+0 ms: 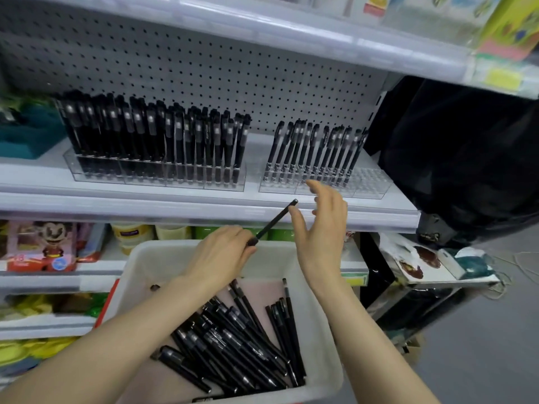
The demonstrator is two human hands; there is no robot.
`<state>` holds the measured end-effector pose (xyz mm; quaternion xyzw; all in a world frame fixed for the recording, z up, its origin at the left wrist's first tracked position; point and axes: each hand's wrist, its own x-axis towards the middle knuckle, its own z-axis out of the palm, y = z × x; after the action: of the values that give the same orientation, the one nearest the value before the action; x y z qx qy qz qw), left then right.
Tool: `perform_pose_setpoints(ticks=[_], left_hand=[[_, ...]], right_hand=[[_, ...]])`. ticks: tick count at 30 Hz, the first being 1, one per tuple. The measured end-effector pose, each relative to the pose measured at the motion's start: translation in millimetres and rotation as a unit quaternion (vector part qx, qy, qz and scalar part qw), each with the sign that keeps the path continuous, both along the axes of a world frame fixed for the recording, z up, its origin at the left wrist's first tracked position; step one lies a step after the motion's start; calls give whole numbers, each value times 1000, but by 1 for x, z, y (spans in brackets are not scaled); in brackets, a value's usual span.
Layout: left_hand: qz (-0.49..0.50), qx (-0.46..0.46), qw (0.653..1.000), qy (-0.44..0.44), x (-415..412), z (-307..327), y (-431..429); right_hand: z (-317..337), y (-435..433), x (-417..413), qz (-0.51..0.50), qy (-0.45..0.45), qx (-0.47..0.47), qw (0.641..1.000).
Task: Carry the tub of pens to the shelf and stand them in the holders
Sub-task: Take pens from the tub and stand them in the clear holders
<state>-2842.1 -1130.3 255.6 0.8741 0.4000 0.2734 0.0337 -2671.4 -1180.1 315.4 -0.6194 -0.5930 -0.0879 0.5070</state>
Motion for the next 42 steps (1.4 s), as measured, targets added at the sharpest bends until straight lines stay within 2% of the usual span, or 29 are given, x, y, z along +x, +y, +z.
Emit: perform_pose_setpoints(ticks=[2,4,6,9,13,16,19,22,27,38,42], left_hand=[[5,28,999,31,2,3,4],[0,49,997,54,6,8,9],[-6,58,996,69,12,12,12],[-9,59,995,84,20,15,17],[-3,75,996,37,28,27,18],[12,89,996,-4,38,44,26],[15,114,993,-7,55,58,40],[15,132,991,21,74,66,53],[26,166,984,61,87,62,74],[41,169,983,54,90,54,76],[42,171,983,48,91,53,75]], right_hand=[[-1,6,6,17,-189,19,982],[-7,17,11,45,-308,-23,950],[-13,25,17,57,-378,-59,922],[-13,32,28,73,-407,-83,907],[-5,33,56,60,-348,-114,929],[10,30,88,47,-234,-124,963],[34,29,114,2,-113,-100,989],[57,35,137,-41,-2,-77,996],[87,58,172,-84,104,-43,990],[75,104,182,-55,134,-68,987],[76,109,186,-63,107,-73,990]])
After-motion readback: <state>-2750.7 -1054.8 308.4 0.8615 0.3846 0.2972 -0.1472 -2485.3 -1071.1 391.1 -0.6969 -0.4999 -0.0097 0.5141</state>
